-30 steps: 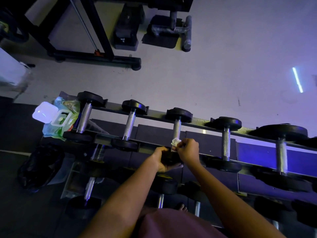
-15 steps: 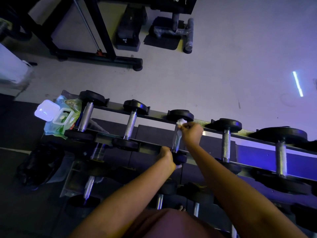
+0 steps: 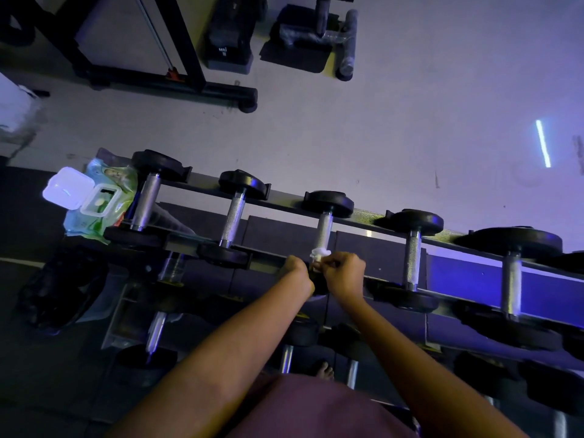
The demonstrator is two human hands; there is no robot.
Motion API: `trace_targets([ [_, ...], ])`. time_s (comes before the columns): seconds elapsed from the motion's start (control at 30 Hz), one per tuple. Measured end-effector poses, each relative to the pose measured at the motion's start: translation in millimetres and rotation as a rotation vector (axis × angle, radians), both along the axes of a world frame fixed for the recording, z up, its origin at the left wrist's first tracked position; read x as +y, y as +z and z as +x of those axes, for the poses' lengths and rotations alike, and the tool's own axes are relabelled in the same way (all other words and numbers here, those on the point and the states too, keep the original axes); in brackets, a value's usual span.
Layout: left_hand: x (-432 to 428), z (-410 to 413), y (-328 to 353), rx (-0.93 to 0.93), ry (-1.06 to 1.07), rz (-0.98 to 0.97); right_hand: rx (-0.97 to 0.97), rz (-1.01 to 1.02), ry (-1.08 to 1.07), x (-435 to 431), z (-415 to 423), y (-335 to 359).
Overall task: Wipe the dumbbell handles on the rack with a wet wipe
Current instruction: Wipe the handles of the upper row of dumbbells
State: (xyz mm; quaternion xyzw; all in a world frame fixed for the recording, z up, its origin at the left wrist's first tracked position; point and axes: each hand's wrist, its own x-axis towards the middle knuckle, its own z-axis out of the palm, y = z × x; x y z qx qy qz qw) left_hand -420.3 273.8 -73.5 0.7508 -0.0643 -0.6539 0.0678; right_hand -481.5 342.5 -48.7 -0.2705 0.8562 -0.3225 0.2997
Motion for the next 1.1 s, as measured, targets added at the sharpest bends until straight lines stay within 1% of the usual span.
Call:
trace_targets([
  [0.3, -2.9, 0.9, 10.0, -0.010, -0.012, 0.056, 0.047, -0.058, -0.065, -72.6, -51.9, -0.1],
  [0.37, -4.1, 1.5, 7.2, -0.023, -0.013, 0.062, 0.077, -0.059, -0.027, -70.4, -49.7, -0.5],
  [0.43, -4.0, 1.3, 3.6, -0.029, -0.018, 0.060, 0.055, -0.066, -0.005, -59.7, -43.9, -1.2],
  [0.5, -4.3, 1.3, -9.9, -0.013, -0.025, 0.075, 0.033, -0.058, 0.004, -44.4, -32.9, -3.9],
  [0.57, -2.2, 1.4, -26.4, -0.012, -0.033, 0.057, 0.065, -0.048, 0.037, -25.7, -19.5, -7.9],
  [0.63, -2.1, 1.0, -18.2, -0.035, -0.011, 0.019, 0.079, -0.038, 0.058, -9.7, -9.4, -10.6],
  [0.7, -3.5, 1.0, -5.1, -0.047, 0.021, 0.003, 0.051, -0.033, 0.053, -0.8, -4.0, -11.2],
  [0.73, -3.5, 1.2, -0.6, -0.043, 0.005, -0.006, 0.042, -0.040, 0.050, -0.1, -3.4, -8.9],
  [0.87, -2.8, 3.2, 6.0, -0.013, -0.065, 0.023, 0.039, -0.084, -0.023, -31.3, -21.2, -0.7],
  [1.0, -3.4, 2.5, 8.8, -0.020, -0.026, 0.026, 0.052, -0.069, -0.073, -68.4, -47.4, -0.6],
  [1.1, -3.1, 3.0, 12.4, -0.036, 0.000, 0.019, 0.041, -0.053, -0.055, -68.0, -46.7, -3.1],
])
